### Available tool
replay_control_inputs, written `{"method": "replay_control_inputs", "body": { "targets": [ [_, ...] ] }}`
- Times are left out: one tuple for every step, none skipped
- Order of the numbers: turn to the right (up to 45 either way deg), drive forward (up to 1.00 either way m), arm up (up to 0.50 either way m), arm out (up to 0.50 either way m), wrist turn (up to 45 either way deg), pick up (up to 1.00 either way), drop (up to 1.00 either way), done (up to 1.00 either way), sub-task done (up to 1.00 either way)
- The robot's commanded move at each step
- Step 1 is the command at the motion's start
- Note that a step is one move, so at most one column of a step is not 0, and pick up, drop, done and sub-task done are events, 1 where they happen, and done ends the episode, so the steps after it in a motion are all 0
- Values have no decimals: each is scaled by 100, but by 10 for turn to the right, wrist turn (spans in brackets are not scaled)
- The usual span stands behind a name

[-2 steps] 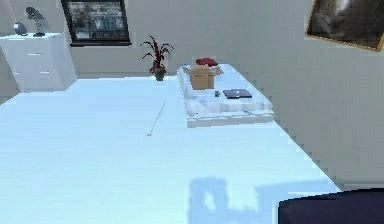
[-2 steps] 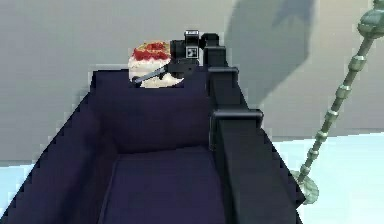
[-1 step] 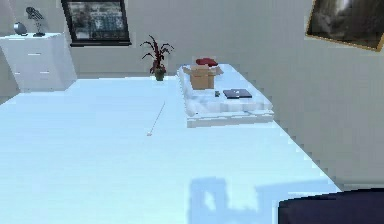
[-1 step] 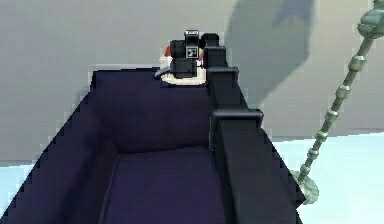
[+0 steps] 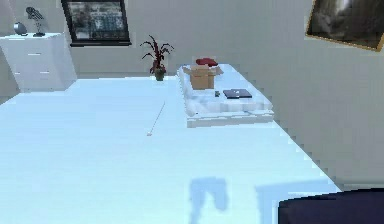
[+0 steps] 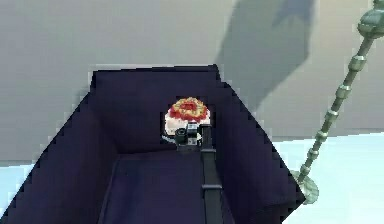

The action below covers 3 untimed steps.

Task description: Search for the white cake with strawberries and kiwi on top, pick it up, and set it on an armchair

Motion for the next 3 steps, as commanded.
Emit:
{"method": "replay_control_inputs", "body": {
  "targets": [
    [0,0,-32,0,0,0,0,0,0],
    [0,0,0,0,0,0,100,0,0],
    [0,0,10,0,0,0,0,0,0]
  ]
}}
